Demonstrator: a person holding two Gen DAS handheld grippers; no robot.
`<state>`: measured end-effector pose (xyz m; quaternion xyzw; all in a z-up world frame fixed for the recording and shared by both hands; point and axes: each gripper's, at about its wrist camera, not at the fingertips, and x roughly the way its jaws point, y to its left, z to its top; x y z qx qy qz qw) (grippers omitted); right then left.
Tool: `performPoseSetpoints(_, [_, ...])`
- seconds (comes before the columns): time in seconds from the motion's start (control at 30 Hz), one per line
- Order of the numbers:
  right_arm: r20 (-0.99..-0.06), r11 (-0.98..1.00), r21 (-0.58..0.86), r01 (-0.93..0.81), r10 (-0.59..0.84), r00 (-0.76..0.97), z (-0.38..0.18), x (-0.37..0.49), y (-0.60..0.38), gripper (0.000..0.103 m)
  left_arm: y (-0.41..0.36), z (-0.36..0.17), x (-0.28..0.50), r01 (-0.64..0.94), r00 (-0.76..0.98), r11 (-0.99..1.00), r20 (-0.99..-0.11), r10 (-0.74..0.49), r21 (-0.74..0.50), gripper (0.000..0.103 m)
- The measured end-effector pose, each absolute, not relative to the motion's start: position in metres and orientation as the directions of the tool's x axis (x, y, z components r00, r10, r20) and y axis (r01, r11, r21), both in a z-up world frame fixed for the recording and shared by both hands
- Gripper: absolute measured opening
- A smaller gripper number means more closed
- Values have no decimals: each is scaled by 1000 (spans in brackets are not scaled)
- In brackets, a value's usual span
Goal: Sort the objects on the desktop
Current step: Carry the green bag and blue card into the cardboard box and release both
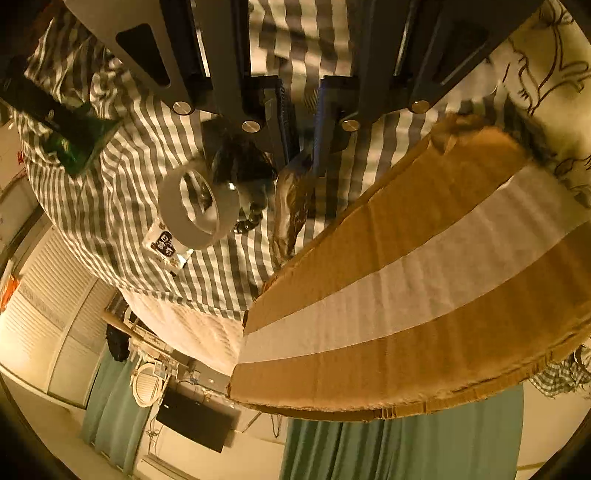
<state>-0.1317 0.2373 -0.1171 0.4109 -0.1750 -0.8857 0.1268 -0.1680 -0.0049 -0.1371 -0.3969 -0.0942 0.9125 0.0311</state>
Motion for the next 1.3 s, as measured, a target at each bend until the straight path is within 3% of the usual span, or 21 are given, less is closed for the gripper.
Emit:
performPoseSetpoints(0.27, [-698, -915, 391, 102, -367, -615, -123, -129, 235, 37, -13, -117, -146, -6, -746, -971, -646, 163, -238, 7])
performPoseSetpoints(0.6, [-704, -951, 293, 99, -284, -651, -87, -103, 222, 36, -19, -77, -111, -139, -786, -953, -555, 272, -269, 5])
performPoseSetpoints(0.87, [-682, -959, 241, 147, -275, -678, -40, -105, 192, 36, -71, -34, -108, -130, -838, -893, -434, 332, -431, 5])
performPoseSetpoints(1.03, [-635, -934, 236, 268, -357, -685, 3, -129, 142, 37, -114, 12, -131, -105, -885, -916, -384, 263, -387, 5])
performPoseSetpoints(1.17, [-594, -895, 261, 361, -444, -671, 28, -162, 94, 37, -146, 21, -164, -20, -886, -955, -436, 154, -297, 6])
performPoseSetpoints(1.3, [-607, -882, 269, 386, -466, -644, 23, -210, 46, 37, -162, -9, -189, 101, -867, -960, -497, 44, -261, 6])
